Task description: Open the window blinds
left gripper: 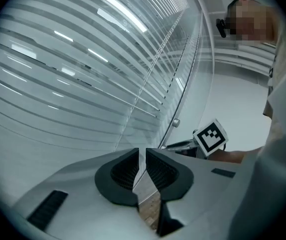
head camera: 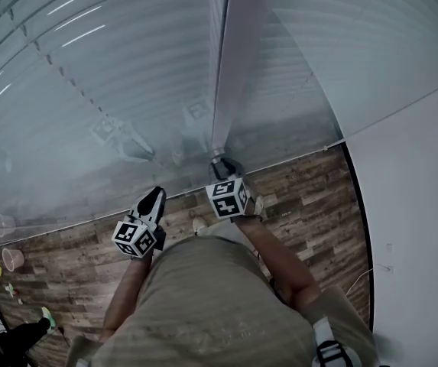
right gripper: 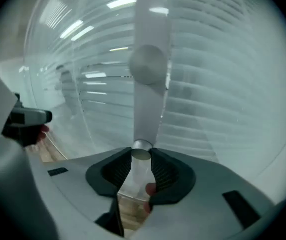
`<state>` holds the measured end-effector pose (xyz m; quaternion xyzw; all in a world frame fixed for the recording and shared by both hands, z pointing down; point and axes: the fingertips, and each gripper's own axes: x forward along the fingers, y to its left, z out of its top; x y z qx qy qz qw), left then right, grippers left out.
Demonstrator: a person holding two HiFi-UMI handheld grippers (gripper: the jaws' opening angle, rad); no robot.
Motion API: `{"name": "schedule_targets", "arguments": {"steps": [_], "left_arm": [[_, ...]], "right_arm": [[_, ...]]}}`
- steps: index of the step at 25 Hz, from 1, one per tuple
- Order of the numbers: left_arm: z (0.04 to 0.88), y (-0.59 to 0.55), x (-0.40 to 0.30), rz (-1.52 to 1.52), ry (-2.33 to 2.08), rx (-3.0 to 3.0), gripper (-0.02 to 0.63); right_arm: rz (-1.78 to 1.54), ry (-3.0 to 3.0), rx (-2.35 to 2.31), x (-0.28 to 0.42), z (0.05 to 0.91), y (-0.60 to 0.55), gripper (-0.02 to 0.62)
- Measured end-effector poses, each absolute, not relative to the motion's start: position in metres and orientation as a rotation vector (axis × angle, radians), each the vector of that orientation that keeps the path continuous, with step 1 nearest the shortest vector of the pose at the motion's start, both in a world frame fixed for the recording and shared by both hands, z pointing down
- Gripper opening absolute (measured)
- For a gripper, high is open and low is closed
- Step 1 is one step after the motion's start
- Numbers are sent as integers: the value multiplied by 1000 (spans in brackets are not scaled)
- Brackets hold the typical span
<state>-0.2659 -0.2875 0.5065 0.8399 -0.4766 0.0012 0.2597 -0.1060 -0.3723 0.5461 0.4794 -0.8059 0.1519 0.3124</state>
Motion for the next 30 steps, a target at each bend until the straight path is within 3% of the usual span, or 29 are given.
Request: {"name": "schedule_targets", "arguments": {"steps": [2,4,6,8,12,14,16,21,23,26,28,30], "left_arm": [[505,-291,-267,1,-1292,2284,37],[507,-287,-268,5,-1290,2281,37],[511,-278,-271,13,-1288,2261,37],[512,-274,-272,12,-1293,2254,37],[517,-276,-270,4,-1298,2267,37],[516,-275,-275,4,-1292,2255,37],[514,-273,-278,4,-1289,2246,37],[517,-274,-282,-1,-1295,2242,37],[521,-275,-282,5,-1290,2247,37],[527,-273,-279,12,-1282,2257,37],[528,-271,-276,11,-1281,2255,37],[530,-270,-276,10,-1283,2251,37]], "right_arm": [[374,-2139,1294,-107,544,-377,127],[683,-2251,1335,-105,547,-372,138],[1125,-2334,1347,-102,550,-360,207],[1465,-2375,1342,-97,549,-355,210],[1823,-2416,1389,-87,551,-369,209],[1833,-2401,1428,-89,551,-374,197],[1711,-2394,1435,-92,547,-374,127],[498,-2137,1372,-105,544,-374,126],[364,-2100,1366,-107,549,-373,126],[627,-2221,1361,-107,561,-370,127],[1083,-2315,1327,-106,566,-360,199],[1581,-2354,1294,-106,568,-358,199]]}}
